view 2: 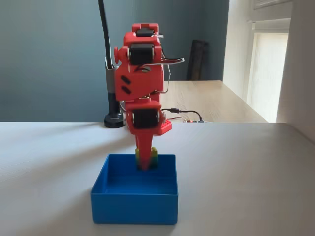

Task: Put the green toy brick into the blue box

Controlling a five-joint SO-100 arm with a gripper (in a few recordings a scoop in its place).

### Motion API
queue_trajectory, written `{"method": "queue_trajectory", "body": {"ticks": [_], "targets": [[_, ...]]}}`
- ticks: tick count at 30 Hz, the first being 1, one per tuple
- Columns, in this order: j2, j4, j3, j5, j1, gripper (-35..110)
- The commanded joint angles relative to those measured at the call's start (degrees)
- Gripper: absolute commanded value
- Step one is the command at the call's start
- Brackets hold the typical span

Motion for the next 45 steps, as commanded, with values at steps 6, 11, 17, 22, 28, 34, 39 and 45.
{"method": "queue_trajectory", "body": {"ticks": [6, 11, 17, 22, 28, 34, 39, 45], "targets": [[1.76, 1.32, -1.23, -1.93, -0.79, 26], [2.11, 3.08, -1.23, -1.85, -0.79, 12], [2.46, 5.45, -2.20, -4.04, -0.18, 4], [6.15, 5.80, -5.45, -6.15, -0.70, 0], [12.83, 5.71, -7.38, -4.92, -2.02, 0], [21.71, 5.71, -2.02, -2.20, -2.72, 0], [31.46, 3.34, 8.26, 1.76, -2.64, 0], [46.05, -6.59, 27.42, 4.66, -2.90, 0]]}}
